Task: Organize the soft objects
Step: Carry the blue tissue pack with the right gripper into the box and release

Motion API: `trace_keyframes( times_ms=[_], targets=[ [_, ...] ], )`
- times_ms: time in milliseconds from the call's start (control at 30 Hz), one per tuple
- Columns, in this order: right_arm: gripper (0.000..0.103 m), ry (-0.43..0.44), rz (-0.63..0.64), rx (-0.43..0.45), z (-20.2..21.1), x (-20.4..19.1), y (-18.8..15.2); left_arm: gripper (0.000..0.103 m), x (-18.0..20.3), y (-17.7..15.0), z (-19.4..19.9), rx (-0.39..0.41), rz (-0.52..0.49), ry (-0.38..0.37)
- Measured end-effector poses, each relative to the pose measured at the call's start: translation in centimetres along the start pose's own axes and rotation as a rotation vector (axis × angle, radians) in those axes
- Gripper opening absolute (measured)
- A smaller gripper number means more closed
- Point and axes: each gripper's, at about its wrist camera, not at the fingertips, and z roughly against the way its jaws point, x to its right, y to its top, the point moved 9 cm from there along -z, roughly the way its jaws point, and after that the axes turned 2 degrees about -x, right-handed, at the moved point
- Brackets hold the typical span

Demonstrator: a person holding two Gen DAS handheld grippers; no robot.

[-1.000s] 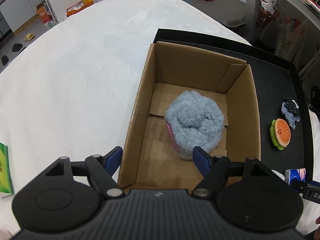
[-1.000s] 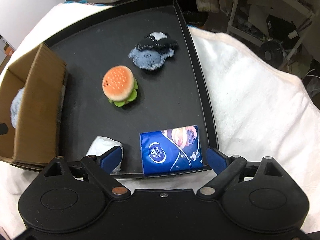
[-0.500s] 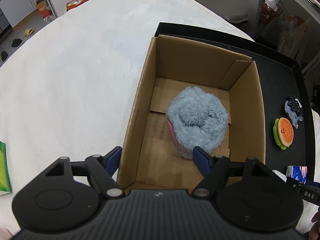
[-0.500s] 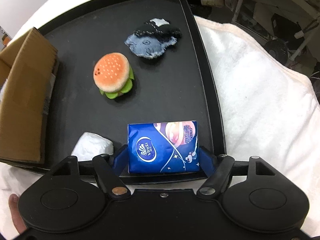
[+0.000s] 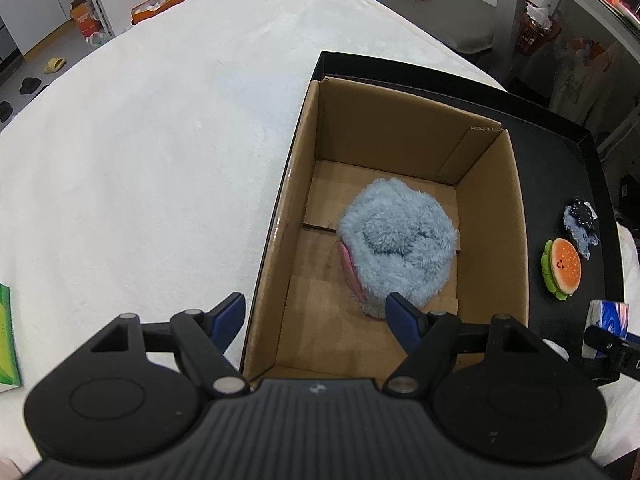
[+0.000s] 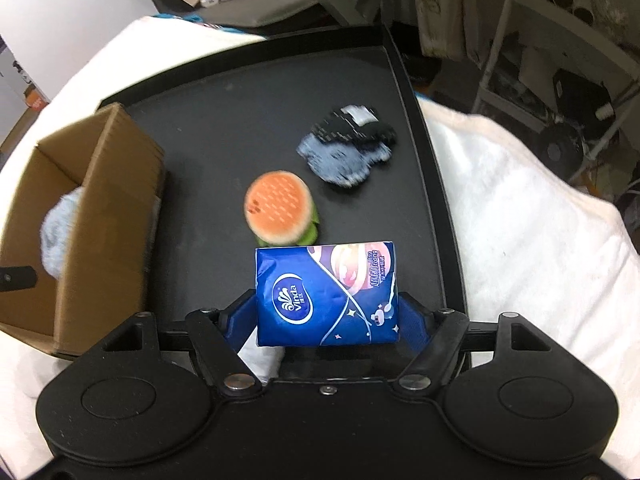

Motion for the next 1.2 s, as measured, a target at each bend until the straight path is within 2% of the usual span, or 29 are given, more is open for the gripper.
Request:
trace_keyframes(
  times_ms=[333, 933, 1200],
  targets=[
    [0.071, 0.046, 0.056, 0.1, 3.0, -3.5, 2.3, 0.076, -0.8, 0.0, 0.5, 0.016, 0.005, -0.027],
    [0.071, 0.128, 0.123, 0.182, 5.8, -9.9, 5.0, 0.075, -2.2, 0.2, 1.1, 0.052, 0.034, -0.095],
    [0.071, 0.156, 0.16, 0.191, 6.0, -12.3, 5.7, 0.072, -2.9, 0.4, 1.5, 0.078, 0.038, -0.111]
  ],
)
